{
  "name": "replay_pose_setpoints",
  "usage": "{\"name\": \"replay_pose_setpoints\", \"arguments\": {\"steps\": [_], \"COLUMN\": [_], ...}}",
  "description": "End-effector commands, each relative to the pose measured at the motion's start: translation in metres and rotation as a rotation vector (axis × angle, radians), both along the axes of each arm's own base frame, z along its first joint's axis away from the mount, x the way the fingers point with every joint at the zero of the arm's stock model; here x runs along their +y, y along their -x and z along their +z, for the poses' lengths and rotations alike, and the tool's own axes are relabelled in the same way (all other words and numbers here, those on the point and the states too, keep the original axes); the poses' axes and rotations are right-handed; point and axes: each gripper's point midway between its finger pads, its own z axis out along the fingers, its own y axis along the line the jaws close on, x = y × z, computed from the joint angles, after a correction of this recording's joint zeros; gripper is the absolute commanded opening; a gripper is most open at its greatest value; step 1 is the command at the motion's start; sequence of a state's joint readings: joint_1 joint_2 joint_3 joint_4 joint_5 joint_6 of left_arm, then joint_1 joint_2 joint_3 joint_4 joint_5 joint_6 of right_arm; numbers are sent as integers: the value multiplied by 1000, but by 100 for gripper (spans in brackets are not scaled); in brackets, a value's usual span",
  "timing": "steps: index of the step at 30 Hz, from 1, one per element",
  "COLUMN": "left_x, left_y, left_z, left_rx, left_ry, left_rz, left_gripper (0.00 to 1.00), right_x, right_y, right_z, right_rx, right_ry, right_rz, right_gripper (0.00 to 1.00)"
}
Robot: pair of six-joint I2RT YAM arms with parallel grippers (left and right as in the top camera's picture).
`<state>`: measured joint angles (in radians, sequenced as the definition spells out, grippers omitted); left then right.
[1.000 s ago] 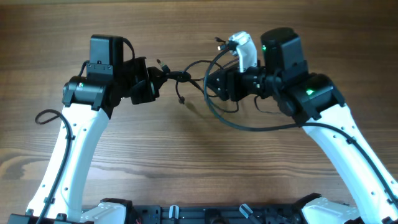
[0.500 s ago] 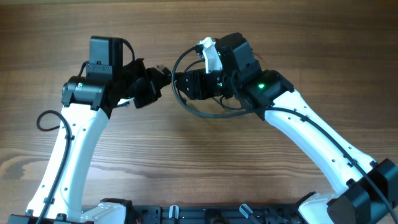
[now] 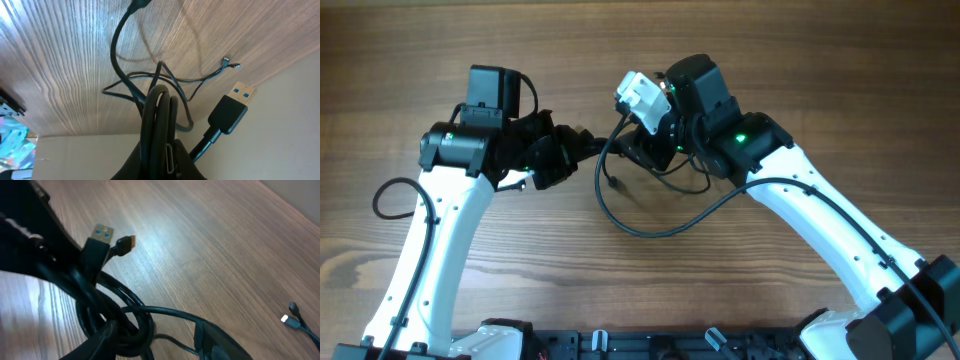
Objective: Untangle cables
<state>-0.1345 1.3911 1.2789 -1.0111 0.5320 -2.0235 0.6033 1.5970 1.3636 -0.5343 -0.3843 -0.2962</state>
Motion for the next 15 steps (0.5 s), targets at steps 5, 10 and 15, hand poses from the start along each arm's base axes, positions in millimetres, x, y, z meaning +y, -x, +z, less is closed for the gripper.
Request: {"name": "replay_pose_setpoints", "arguments": {"steps": [5,10,15], "left_x": [-1,-2,-2], "left_y": [-1,-1,-1], "left_z": [2,2,2], "left_rx": [38,45,46], "left_ry": [33,39,43], "left_rz": [52,63,61], "left_gripper": [9,9,10], "right_x": [13,11,18], "right_y": [38,45,39], "right_z": [29,24,5], "right_rx": [-33,1,25], "right_ry": [-88,-76,-48], "right_rz": [224,232,230], "right_gripper": [53,54,54]}}
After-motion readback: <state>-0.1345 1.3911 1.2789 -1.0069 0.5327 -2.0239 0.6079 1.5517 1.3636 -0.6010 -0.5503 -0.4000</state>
